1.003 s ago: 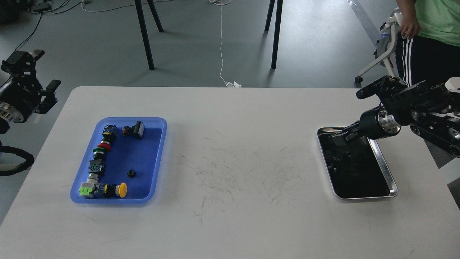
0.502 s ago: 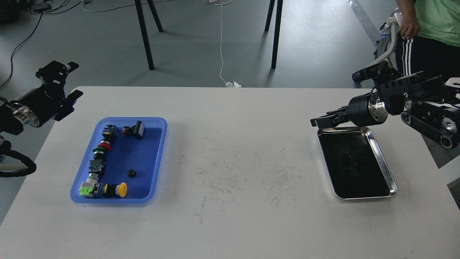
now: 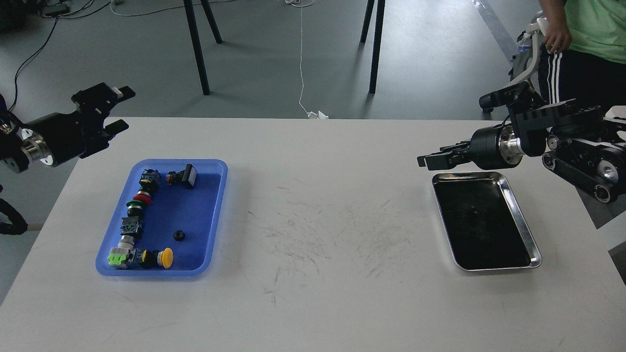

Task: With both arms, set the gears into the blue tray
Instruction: 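Reach the left hand down into the blue tray toward a black gear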

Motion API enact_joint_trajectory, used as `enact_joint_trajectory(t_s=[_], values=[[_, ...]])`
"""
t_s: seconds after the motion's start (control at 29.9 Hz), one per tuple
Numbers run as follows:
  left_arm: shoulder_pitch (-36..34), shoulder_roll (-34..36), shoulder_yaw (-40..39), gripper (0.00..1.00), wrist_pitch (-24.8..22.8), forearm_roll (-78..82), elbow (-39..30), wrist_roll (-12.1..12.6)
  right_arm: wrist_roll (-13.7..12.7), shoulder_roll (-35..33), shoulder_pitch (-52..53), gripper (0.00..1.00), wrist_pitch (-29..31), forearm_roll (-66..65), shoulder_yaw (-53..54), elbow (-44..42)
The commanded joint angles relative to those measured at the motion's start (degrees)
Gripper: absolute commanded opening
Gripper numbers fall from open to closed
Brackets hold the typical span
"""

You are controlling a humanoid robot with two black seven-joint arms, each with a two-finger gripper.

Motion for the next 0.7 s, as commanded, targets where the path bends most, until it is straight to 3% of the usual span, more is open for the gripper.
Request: enact_joint_trajectory(t_s=[0.0,0.17,0.47,0.67], values=[[-0.2,2.2,-0.6,0.98,0.0,9.2,-5.4,0.0,0.0,0.0,-0.1,0.72,-0.3,0.0,0.3,0.0],[-0.5,3.4,-1.0,0.98,0.0,18.9,-13.2,0.0,0.0,0.0,-0.3,0.77,-2.5,2.9,2.4,-1.0],[-0.4,3.9,-0.8,0.98,0.0,40.3,-18.4,0.0,0.0,-0.1,-0.3,0.8,-7.8,14.7,2.5,-2.2],[0.5,3.5,0.2,0.98,6.8,51.3,-19.3,0.0,0.0,-0.1,-0.6,0.8,-10.7,20.4,5.7,-2.4]])
